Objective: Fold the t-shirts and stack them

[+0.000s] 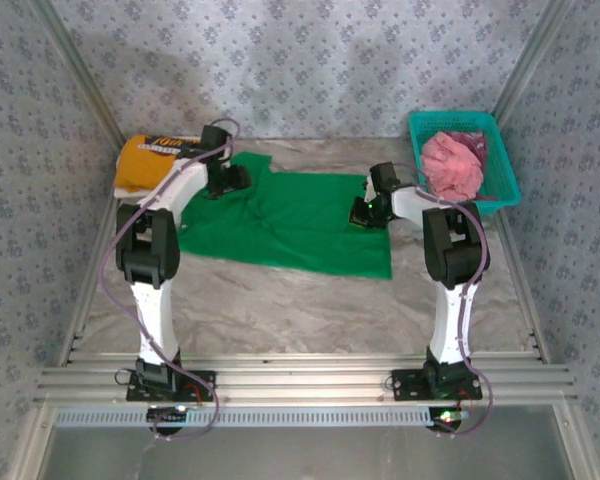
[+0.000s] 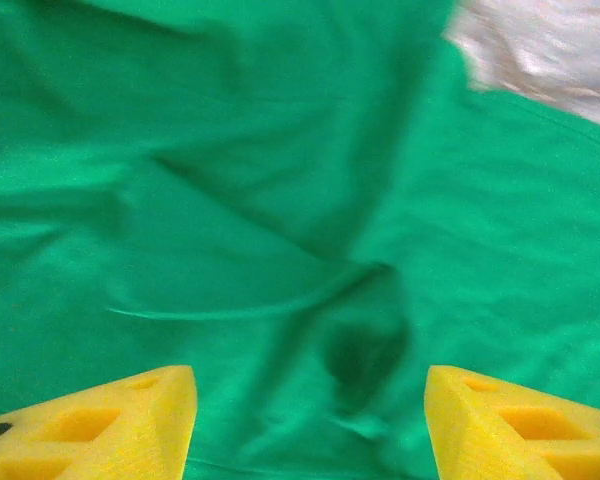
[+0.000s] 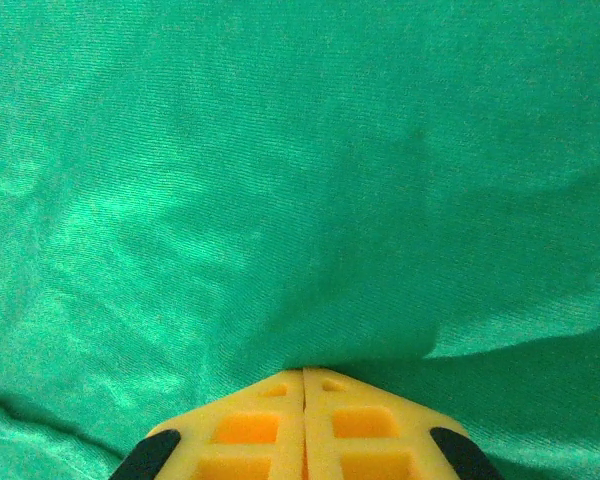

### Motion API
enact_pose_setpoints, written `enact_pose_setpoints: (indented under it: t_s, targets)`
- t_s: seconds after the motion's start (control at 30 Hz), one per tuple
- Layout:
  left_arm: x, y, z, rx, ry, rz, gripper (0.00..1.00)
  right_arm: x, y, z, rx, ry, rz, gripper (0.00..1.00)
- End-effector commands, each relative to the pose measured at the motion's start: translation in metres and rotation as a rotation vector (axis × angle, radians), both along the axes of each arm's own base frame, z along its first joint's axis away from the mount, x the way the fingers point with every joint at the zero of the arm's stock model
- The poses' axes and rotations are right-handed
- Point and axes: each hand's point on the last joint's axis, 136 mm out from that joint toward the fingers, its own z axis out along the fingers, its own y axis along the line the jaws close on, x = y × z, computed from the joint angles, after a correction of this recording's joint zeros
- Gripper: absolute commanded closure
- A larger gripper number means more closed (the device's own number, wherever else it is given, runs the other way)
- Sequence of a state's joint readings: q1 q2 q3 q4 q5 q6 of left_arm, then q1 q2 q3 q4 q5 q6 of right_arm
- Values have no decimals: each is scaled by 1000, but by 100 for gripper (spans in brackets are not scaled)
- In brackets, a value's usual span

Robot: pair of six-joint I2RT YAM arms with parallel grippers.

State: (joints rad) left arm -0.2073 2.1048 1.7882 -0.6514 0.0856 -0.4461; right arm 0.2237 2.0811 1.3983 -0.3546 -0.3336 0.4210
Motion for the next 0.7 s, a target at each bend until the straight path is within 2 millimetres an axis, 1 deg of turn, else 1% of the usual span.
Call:
enact_pose_setpoints:
  t_s: [0.0,0.07,0.1,0.13,0.17,0.2,0.3,0.37,0.4,0.43,0.5,0.53,0.57,0.63,0.67]
  targets:
    - [9,2,-8,-39,-1,4,36,-20,-9,-17,-34,90,4,90]
    - [13,-6,-14,-42,3,-12,31,-19,-7,-17,-27,91,5,90]
    - [16,-9,-19,-49,12,-11,26,-18,-6,-16,-20,89,3,90]
    - [18,-9,-25,-61,28,3,17,-18,-6,-16,-15,88,2,90]
    - [19,-10,-30,-72,42,10,14,-18,-6,-16,-13,90,2,90]
    - [20,-10,-35,-71,54,16,12,-17,-4,-15,-11,86,4,90]
    - [22,-5,-46,-59,61,46,12,-20,-6,-12,-17,88,6,90]
    - [28,-4,-53,-62,56,54,18,-21,-7,-13,-17,91,10,90]
    - [31,-4,-56,-63,59,57,25,-21,-8,-13,-15,91,10,90]
    - [34,-5,-57,-64,59,57,36,-21,-9,-14,-14,94,9,90]
    - [37,-5,-56,-63,49,60,51,-22,-10,-14,-17,97,4,90]
    - [39,-6,-55,-67,43,62,61,-22,-10,-15,-17,98,3,90]
    - [39,-7,-53,-71,41,64,67,-23,-10,-15,-15,99,0,90]
    - [40,-9,-47,-74,30,58,74,-25,-11,-17,-15,103,-2,90]
    - [40,-8,-46,-67,29,58,75,-25,-11,-18,-15,104,-3,90]
